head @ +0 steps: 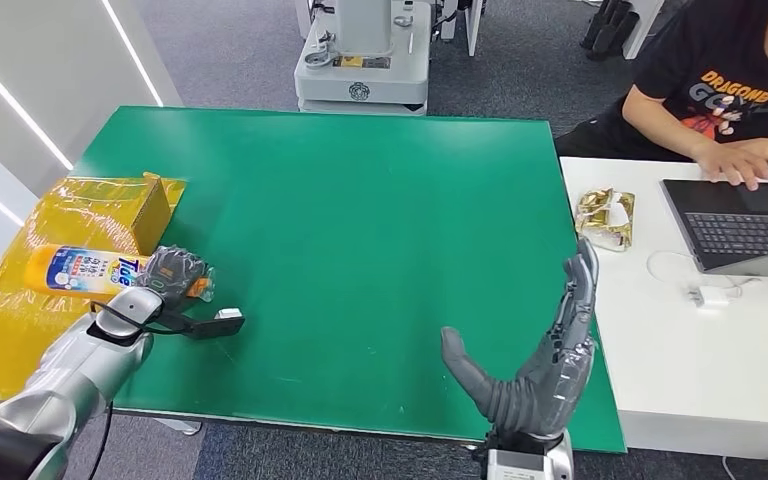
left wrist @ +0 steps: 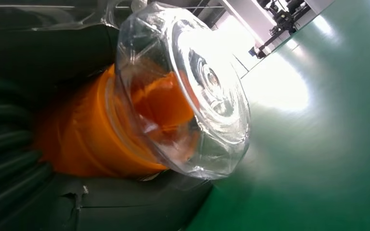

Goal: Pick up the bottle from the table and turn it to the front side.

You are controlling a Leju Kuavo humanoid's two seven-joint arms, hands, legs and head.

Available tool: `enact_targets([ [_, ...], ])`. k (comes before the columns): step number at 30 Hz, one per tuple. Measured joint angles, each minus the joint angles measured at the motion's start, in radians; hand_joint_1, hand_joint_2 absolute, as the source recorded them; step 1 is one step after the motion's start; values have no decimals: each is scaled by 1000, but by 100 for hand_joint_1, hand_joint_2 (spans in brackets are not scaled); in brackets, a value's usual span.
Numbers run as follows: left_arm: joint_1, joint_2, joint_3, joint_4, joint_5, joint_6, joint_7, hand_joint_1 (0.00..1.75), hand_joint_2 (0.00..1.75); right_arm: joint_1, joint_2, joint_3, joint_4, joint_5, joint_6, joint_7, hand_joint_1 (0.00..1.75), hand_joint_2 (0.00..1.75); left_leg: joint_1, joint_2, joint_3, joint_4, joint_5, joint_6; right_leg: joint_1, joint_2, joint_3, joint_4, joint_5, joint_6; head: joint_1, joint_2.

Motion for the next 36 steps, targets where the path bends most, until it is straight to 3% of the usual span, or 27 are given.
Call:
enact_targets([
  [3, -2, 5, 1, 10, -2, 5, 14, 168, 175, -3, 0, 2, 7, 1, -7, 0, 0, 175, 0, 0, 0, 0, 0, 0, 0, 0, 0, 0, 0, 0, 0, 0],
  [4, -3, 7, 2, 12, -2, 7, 18, 134, 175, -4, 0, 2, 9, 1, -10, -1, 0, 175, 0, 0, 0, 0, 0, 0, 0, 0, 0, 0, 0, 0, 0, 0],
  [7, -3, 10, 6, 19, -6, 16, 27, 10, 175, -6, 0, 3, 14, 2, -15, -1, 0, 175, 0, 0, 0, 0, 0, 0, 0, 0, 0, 0, 0, 0, 0, 0],
  [8, -3, 11, 7, 21, -6, 20, 29, 0, 175, -6, 0, 3, 16, 2, -14, -1, 0, 175, 0, 0, 0, 0, 0, 0, 0, 0, 0, 0, 0, 0, 0, 0],
  [30, -20, 10, 34, 27, -1, 45, 13, 0, 175, -18, 0, 11, 44, 14, -16, -10, 0, 175, 0, 0, 2, 0, 1, -1, 0, 0, 2, 1, 0, 0, 0, 0],
  [36, -2, 9, 72, 27, 42, 152, 12, 0, 175, -18, 0, 11, 40, 27, -20, 16, 0, 175, 0, 0, 2, 0, 1, -1, 0, 0, 1, 1, 0, 0, 0, 0],
])
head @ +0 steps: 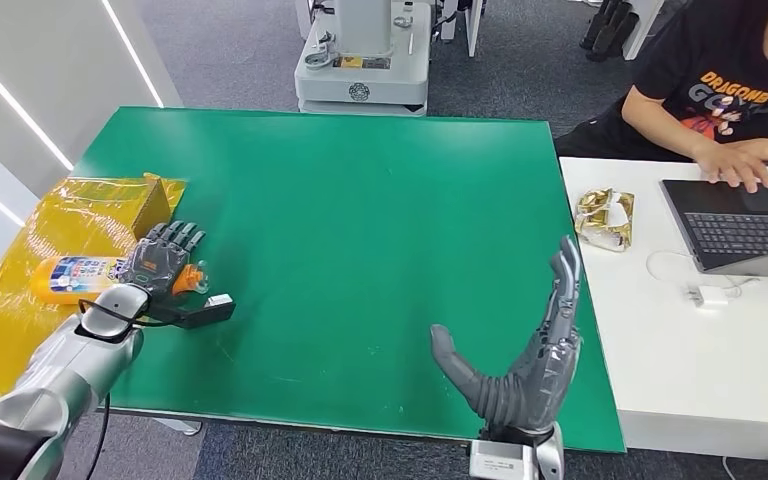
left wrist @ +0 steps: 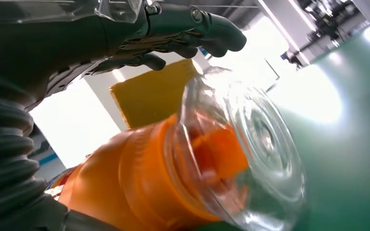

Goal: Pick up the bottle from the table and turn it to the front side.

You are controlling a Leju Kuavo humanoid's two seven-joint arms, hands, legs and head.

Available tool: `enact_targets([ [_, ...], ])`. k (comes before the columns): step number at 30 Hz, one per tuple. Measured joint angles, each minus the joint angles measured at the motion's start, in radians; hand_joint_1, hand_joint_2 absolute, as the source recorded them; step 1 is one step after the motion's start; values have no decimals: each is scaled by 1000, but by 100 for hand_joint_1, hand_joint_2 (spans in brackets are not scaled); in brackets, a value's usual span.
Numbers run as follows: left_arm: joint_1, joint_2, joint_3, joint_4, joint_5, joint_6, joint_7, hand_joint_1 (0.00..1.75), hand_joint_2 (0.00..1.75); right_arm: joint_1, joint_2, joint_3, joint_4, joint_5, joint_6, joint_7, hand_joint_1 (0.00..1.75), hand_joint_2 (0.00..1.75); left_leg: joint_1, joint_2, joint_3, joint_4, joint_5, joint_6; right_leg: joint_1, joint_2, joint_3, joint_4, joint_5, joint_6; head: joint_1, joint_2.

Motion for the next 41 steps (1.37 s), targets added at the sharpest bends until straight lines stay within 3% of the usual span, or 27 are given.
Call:
enact_targets([
  [8, 68, -5, 100, -46, 72, 148, -37, 0, 175, 3, 0, -1, -11, 1, -16, -3, 0, 175, 0, 0, -1, 0, 0, 0, 0, 0, -1, 0, 0, 0, 0, 0],
  [12, 127, -2, 159, -125, 167, 222, -104, 0, 175, 5, 0, -1, -11, -11, -26, -13, 0, 175, 0, 1, -1, 0, 0, 0, 0, 1, -1, 0, 0, 0, 0, 0],
  [18, 235, -6, 262, -278, 233, 244, -185, 0, 175, 7, 0, -2, -14, -23, -32, -23, 0, 175, 0, 1, -1, 0, 0, 0, 0, 1, -1, 0, 0, 0, 0, 0],
  [20, 293, -32, 322, -371, 262, 244, -284, 0, 175, 7, 0, -2, -14, -30, -32, -29, 0, 175, -1, 2, 0, 0, -1, 0, 0, 2, -2, -1, 0, 0, 0, 0],
  [22, 358, -83, 406, -485, 327, 245, -432, 0, 175, 7, -1, 0, -13, -37, -32, -34, 0, 175, -1, 3, -1, 0, -1, 0, -1, 3, -1, -1, 0, 0, 0, 0],
  [24, 416, -135, 478, -594, 391, 245, -529, 0, 175, 6, -1, 2, -12, -45, -32, -38, 0, 175, -1, 3, -1, 0, -2, 0, -1, 3, -1, -2, 0, 0, 0, 0],
  [29, 491, -204, 555, -753, 448, 245, -556, 0, 175, 3, -3, 8, -9, -54, -32, -45, 0, 175, -1, 1, -1, 0, -2, 1, -1, 1, -1, -2, -1, 1, 0, 0],
  [32, 513, -217, 544, -815, 598, 244, -561, 0, 175, 1, -4, 14, -4, -65, -32, -53, 0, 175, 0, 1, -1, 0, -2, 0, 0, 1, -1, -2, -1, 1, 0, 0],
  [35, 519, -226, 473, -880, 906, 227, -563, 0, 175, -3, -6, 21, 2, -74, -32, -62, 0, 175, 0, 0, -1, 0, -1, 0, 0, 0, -1, -2, -1, 1, 0, 0],
  [38, 519, -257, 363, -967, 1247, 154, -564, 0, 175, -10, -7, 30, 12, -87, -32, -73, 0, 175, -1, -1, -1, 0, -1, 0, 0, -2, 0, -2, -1, 1, 0, 0],
  [41, 521, -308, 298, -1034, 1436, 56, -564, 0, 175, -17, -8, 37, 21, -94, -32, -78, 0, 175, -1, -1, -1, 0, -2, 1, -1, -2, 0, -2, -1, 1, 0, 0],
])
